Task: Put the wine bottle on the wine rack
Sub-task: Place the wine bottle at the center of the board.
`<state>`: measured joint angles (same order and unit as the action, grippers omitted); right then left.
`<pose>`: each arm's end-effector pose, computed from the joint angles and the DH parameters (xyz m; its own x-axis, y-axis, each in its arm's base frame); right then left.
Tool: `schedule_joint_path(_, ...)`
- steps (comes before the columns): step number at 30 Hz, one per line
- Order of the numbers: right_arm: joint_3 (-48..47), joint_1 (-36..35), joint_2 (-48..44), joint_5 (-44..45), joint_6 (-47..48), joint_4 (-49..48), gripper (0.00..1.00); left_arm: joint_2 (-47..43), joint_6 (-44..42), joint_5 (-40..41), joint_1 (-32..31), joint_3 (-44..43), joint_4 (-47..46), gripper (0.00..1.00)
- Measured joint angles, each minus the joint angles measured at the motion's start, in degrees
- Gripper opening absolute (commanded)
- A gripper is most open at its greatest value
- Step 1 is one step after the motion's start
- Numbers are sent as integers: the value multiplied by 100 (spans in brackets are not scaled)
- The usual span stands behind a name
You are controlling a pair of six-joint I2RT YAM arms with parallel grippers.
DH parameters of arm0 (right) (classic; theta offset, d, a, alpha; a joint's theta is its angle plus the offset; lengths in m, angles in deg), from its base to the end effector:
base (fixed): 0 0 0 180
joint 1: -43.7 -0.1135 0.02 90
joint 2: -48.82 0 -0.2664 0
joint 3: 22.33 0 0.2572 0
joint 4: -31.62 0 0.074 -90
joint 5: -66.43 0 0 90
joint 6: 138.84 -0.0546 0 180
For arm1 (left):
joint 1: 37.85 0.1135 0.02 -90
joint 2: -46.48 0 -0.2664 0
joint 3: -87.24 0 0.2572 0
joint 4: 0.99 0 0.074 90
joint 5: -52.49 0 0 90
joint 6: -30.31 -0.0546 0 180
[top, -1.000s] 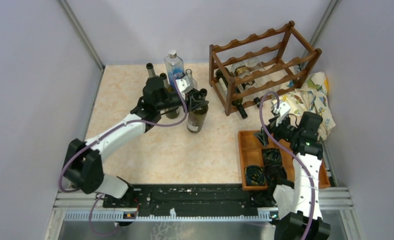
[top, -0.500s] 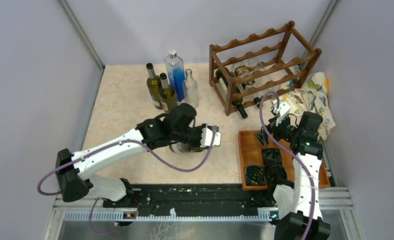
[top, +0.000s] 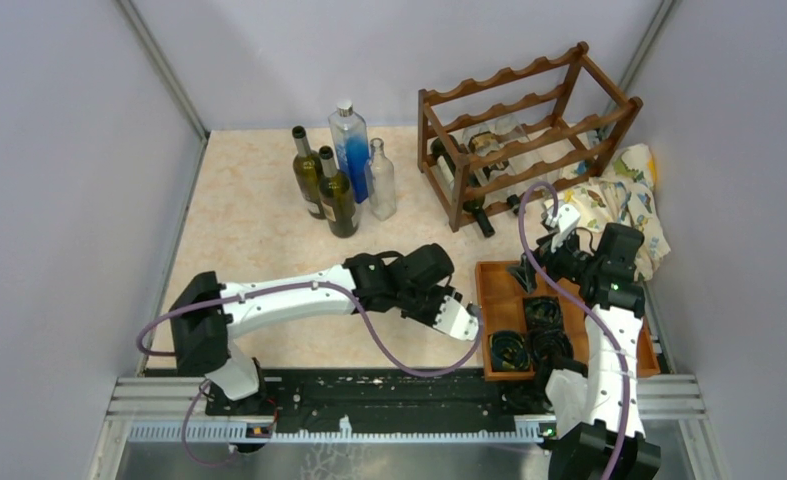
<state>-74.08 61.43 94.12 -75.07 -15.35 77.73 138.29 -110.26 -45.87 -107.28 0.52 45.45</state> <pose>0.1762 -0.0115 0.2628 -0.2949 -0.2663 -0.9176 -0.6559 0.7548 -0.0082 0.1205 -0.3438 0.2567 0.5653 0.6687 -0.4830 0.8210 -0.3992 0.4082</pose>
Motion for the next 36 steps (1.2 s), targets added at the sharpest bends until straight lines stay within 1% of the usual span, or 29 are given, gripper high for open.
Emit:
schedule_joint_path(5,0,0,0,0,0,2,98,435,-323,234,-59,-85,-42,0)
schedule_joint_path(13,0,0,20,0,0,2,98,752,-623,378,-125,-85,-262,0)
schedule_joint_path(19,2,0,22,0,2,2,98,846,-817,363,-127,142,-748,0)
schedule_joint_path(24,2,0,22,0,2,2,98,1097,-931,339,-133,328,-1158,0)
schedule_joint_path(27,0,0,22,0,4,2,98,1202,-988,334,-133,439,-1368,7)
schedule_joint_path(28,0,0,22,0,4,2,98,1226,-1001,330,-133,472,-1427,12)
schedule_joint_path(30,0,0,22,0,9,2,98,1276,-1021,323,-131,498,-1502,24)
schedule_joint_path(32,0,0,22,0,22,2,98,1342,-1036,323,-133,498,-1558,34)
schedule_joint_path(34,0,0,22,0,39,2,98,1419,-1054,317,-131,514,-1644,39)
schedule_joint_path(36,0,0,24,0,44,4,98,1497,-1064,302,-131,555,-1746,42)
